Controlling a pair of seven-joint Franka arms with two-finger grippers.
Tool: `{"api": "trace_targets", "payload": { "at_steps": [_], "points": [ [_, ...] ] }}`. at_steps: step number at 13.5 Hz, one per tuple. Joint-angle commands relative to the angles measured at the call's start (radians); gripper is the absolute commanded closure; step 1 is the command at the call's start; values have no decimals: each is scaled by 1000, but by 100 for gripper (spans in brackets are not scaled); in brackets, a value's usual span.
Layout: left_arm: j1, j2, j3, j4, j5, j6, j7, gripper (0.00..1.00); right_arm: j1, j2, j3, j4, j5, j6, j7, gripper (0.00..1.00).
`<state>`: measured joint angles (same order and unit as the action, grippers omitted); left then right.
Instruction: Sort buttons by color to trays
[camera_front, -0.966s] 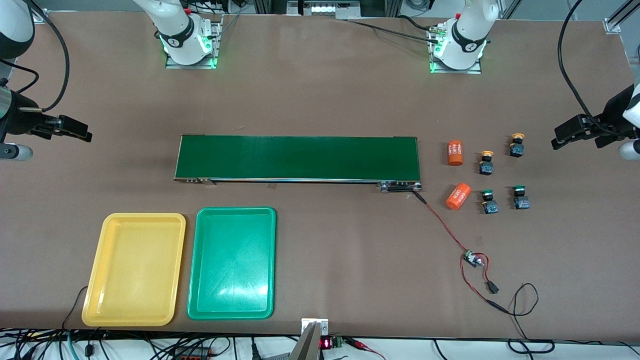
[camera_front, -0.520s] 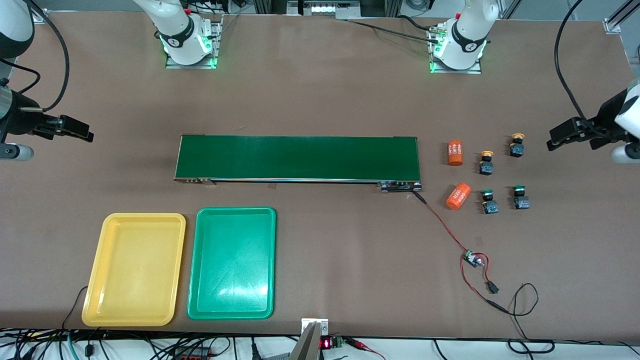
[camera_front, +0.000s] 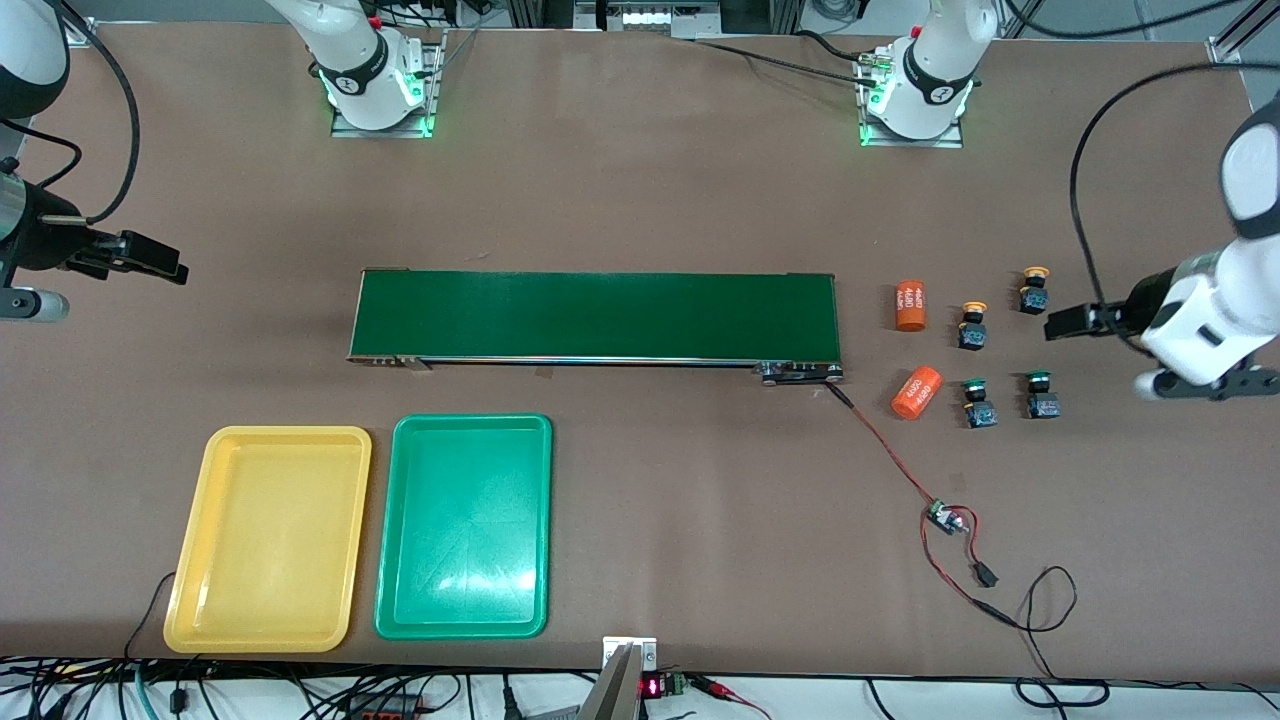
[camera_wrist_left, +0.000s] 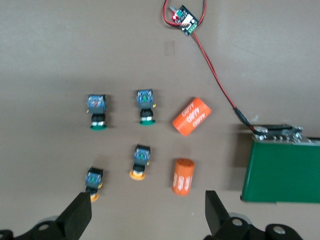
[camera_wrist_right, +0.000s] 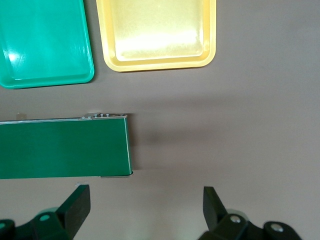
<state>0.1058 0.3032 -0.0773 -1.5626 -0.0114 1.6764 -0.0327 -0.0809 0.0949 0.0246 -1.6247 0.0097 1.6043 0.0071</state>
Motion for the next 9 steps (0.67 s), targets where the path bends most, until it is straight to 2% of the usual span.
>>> {"api": "trace_targets", "payload": {
  "at_steps": [1, 4, 9],
  "points": [
    [-5, 106, -4, 21, 19, 54, 19, 0, -8, 11, 3, 13, 15, -21, 1, 0],
    [-14, 171, -9, 18, 13, 114, 48, 0, -8, 12, 3, 14, 15, -21, 13, 0],
    [-34, 286, -10, -1, 10, 212, 420, 0, -10, 12, 3, 14, 15, -21, 4, 0]
  ]
}}
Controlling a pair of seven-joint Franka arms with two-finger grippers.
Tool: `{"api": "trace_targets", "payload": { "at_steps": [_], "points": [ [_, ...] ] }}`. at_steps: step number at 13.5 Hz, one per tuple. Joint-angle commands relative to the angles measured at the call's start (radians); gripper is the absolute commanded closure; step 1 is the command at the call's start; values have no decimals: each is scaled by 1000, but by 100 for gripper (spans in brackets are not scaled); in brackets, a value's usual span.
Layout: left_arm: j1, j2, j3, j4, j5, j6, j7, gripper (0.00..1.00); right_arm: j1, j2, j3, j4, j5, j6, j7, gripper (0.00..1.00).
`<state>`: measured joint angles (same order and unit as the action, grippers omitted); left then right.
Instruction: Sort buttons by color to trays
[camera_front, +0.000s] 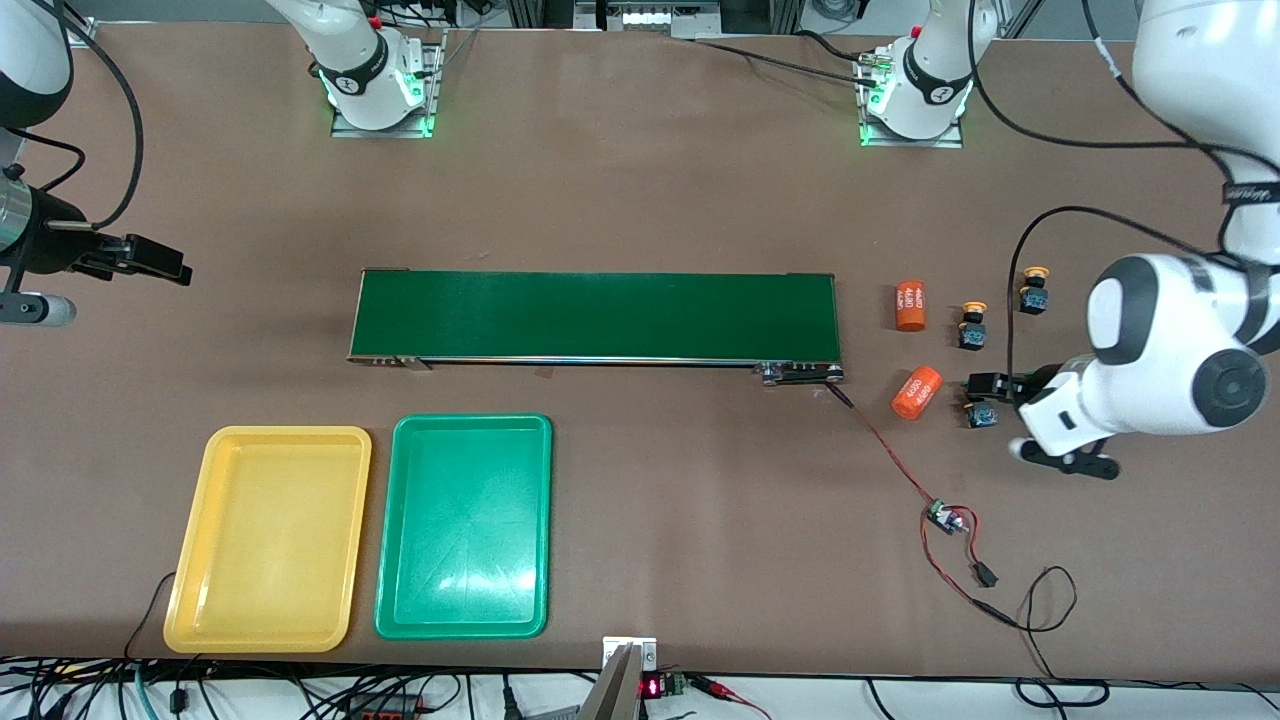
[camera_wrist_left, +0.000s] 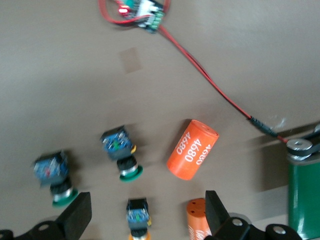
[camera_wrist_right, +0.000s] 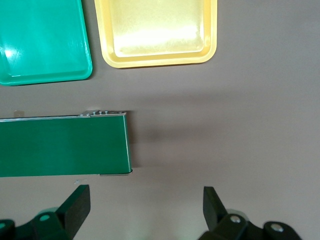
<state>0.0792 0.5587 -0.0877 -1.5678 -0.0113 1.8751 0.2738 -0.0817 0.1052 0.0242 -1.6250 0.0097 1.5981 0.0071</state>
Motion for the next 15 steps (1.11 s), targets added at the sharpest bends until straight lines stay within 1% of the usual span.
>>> {"api": "trace_targets", "payload": {
  "at_steps": [1, 3, 5, 6, 7, 9, 13, 15],
  "points": [
    [-16, 35, -4, -12, 10, 15, 169, 0, -10, 2, 3, 14, 15, -15, 2, 0],
    [-35, 41, -18, -40, 5, 22, 278, 0, -12, 2, 3, 14, 15, -15, 1, 0],
    [-36, 52, -44, -47, 5, 27, 311, 0, -12, 4, 3, 14, 15, -15, -1, 0],
    [-38, 58, -67, -64, 5, 59, 333, 0, -12, 4, 3, 14, 15, -15, -1, 0],
    [-36, 67, -69, -83, 5, 97, 352, 0, -12, 4, 3, 14, 15, -15, -1, 0],
    [-38, 84, -67, -89, 10, 157, 390, 0, -12, 4, 3, 14, 15, -15, 1, 0],
    [-33, 93, -69, -121, 8, 228, 452, 0, -13, 4, 3, 14, 15, -15, -1, 0],
    [-23, 93, -67, -162, 7, 265, 455, 0, -13, 4, 3, 14, 15, -15, -3, 0]
  ]
}}
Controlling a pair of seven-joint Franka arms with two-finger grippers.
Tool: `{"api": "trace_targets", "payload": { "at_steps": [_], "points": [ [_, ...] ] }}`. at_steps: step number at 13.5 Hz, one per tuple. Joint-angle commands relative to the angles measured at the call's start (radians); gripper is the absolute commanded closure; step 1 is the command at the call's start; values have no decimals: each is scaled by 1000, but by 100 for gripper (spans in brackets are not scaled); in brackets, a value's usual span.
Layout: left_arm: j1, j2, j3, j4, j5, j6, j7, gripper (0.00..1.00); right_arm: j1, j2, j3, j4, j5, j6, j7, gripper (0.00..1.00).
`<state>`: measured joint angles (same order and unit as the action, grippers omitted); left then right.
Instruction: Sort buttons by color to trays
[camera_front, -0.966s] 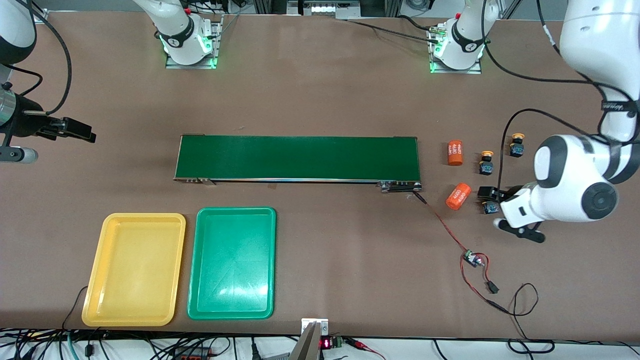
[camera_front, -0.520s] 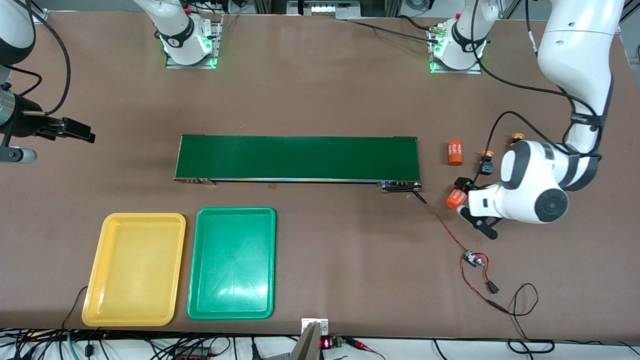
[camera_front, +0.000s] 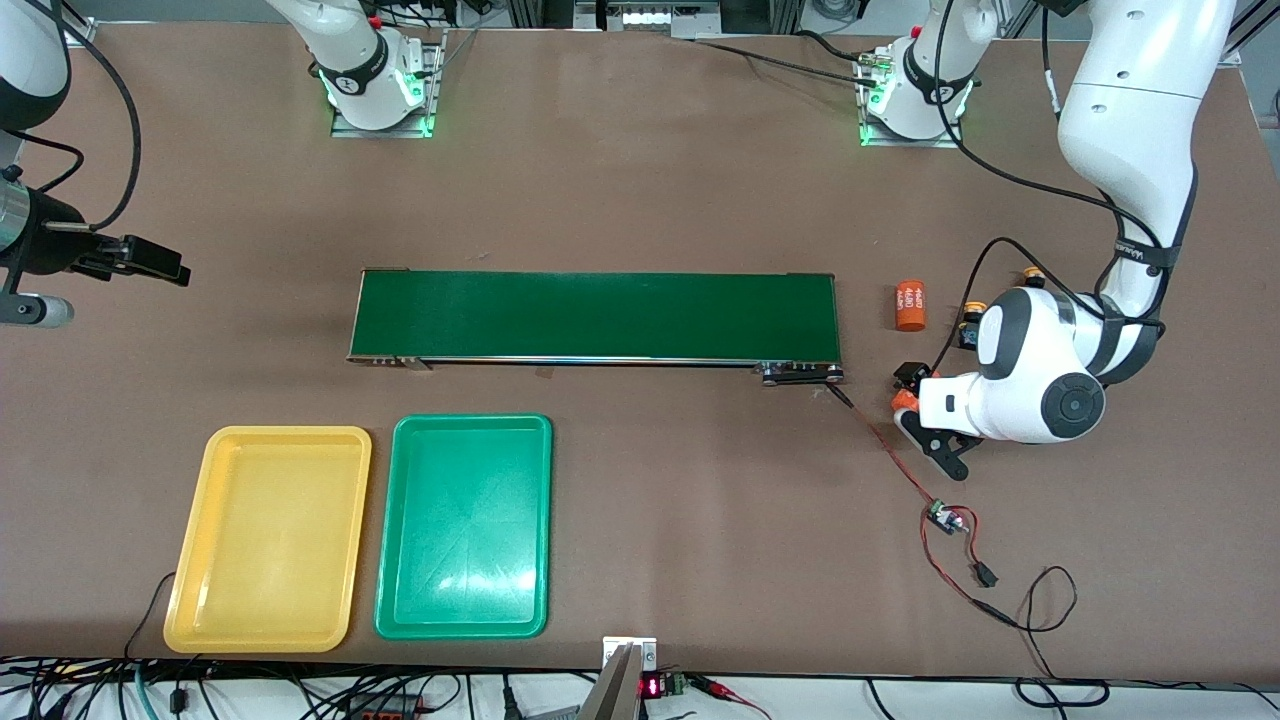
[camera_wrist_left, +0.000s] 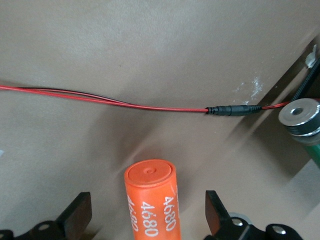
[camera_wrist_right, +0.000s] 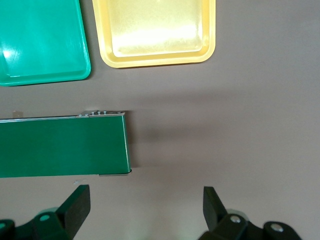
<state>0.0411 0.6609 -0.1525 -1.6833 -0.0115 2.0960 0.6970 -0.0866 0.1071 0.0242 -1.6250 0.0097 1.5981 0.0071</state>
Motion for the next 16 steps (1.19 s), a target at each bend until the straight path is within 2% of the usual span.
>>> {"api": "trace_targets", "payload": {
  "at_steps": [1, 5, 6, 7, 8, 9, 10, 11, 12, 16],
  "points": [
    [25, -9, -4, -68, 7, 59, 35, 0, -9, 2, 3, 14, 15, -15, -2, 0],
    [34, -27, -4, -128, 7, 65, 35, 0, -7, 0, 3, 14, 15, -17, -2, 0],
    [34, -35, -4, -139, 7, 65, 35, 6, -7, 2, 5, 14, 16, -17, -2, 0],
    [32, -35, -4, -139, 7, 65, 35, 20, -5, 2, 5, 14, 16, -15, -2, 0],
    [32, -35, -4, -138, 7, 65, 32, 53, -5, 2, 3, 14, 16, -15, -2, 0],
    [32, -37, -4, -134, 7, 67, 32, 67, -5, 2, 5, 14, 16, -15, -2, 0],
    [32, -41, -4, -131, 7, 67, 33, 85, -5, 2, 5, 14, 16, -15, -2, 0],
    [32, -56, -4, -128, 10, 67, 36, 97, -5, 2, 5, 14, 16, -15, -2, 0],
    [29, -75, -5, -128, 18, 65, 47, 100, -5, 2, 5, 14, 16, -17, -2, 0],
    [-6, -151, -7, -130, 15, 39, 226, 100, -4, 0, 5, 14, 16, -17, -1, 0]
  ]
}}
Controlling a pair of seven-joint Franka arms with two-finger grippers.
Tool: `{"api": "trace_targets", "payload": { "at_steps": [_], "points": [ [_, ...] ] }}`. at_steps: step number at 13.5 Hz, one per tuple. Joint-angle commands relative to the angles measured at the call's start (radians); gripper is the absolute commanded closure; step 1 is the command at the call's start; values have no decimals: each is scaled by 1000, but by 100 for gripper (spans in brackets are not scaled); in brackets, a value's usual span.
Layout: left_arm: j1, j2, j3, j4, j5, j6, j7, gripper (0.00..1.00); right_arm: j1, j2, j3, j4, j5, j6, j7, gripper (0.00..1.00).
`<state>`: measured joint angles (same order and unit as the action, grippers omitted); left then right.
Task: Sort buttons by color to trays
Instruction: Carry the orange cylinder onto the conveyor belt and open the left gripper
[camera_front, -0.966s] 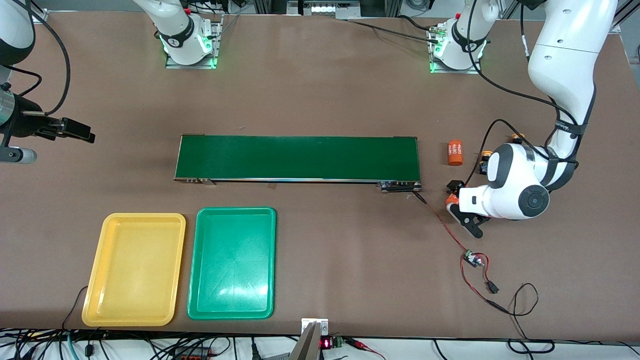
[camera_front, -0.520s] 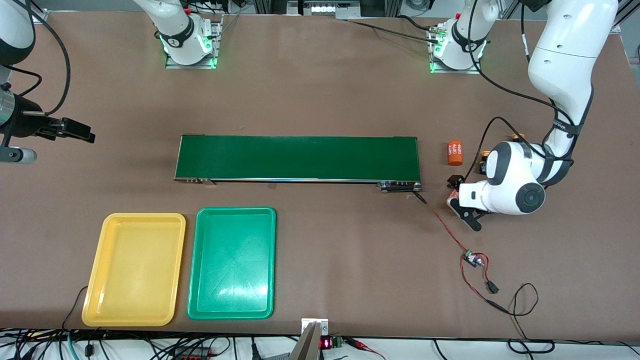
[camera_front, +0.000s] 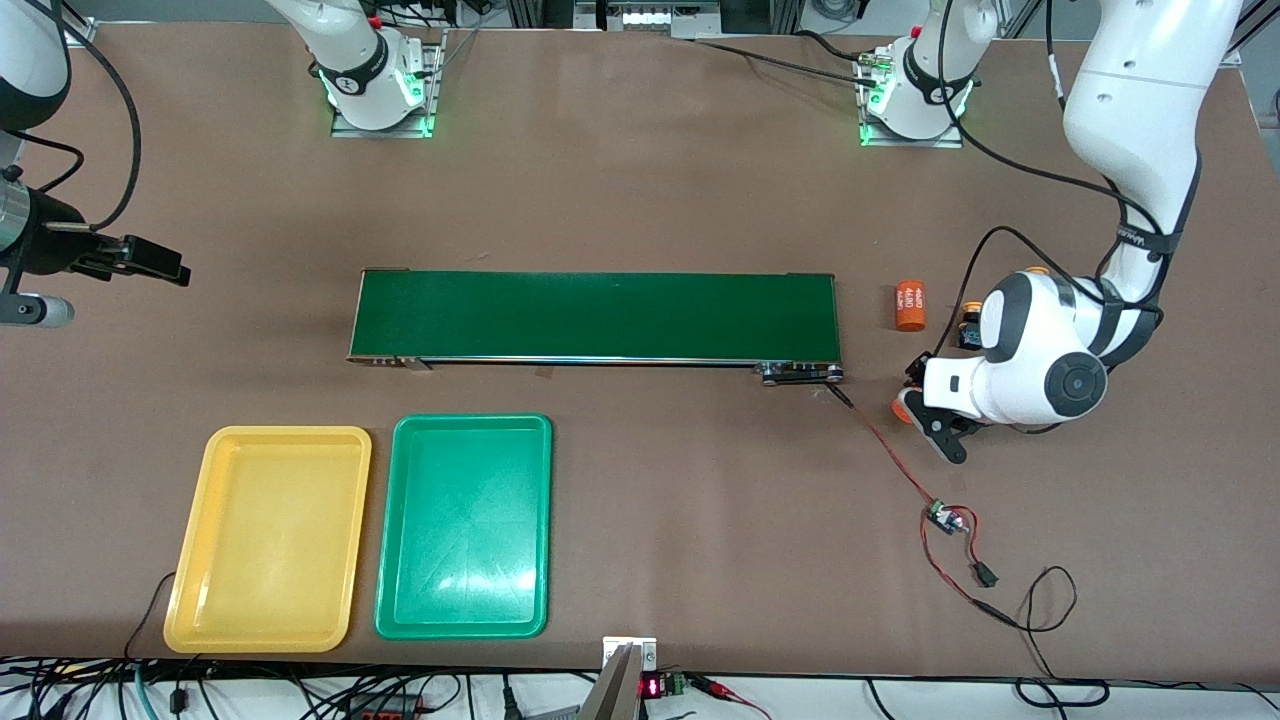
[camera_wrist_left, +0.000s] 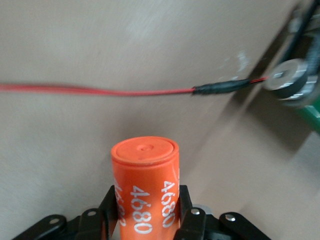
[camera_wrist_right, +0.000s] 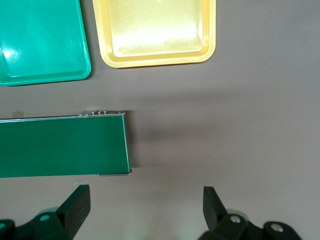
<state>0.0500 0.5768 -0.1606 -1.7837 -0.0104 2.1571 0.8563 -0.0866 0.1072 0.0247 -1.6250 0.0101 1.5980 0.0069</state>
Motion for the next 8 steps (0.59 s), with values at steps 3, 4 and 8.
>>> {"api": "trace_targets", "payload": {
  "at_steps": [3, 4, 8],
  "points": [
    [-19, -127, -58, -29, 6, -133, 101, 100, 4, 0, 4, 16, 14, -16, 8, 0],
    [-36, -135, -88, -28, 6, -179, 101, 100, 4, 0, 6, 14, 14, -18, 4, 0],
    [-79, -140, -180, -29, 9, -235, 154, 100, 1, 0, 6, 14, 14, -18, -4, 0]
  ]
}}
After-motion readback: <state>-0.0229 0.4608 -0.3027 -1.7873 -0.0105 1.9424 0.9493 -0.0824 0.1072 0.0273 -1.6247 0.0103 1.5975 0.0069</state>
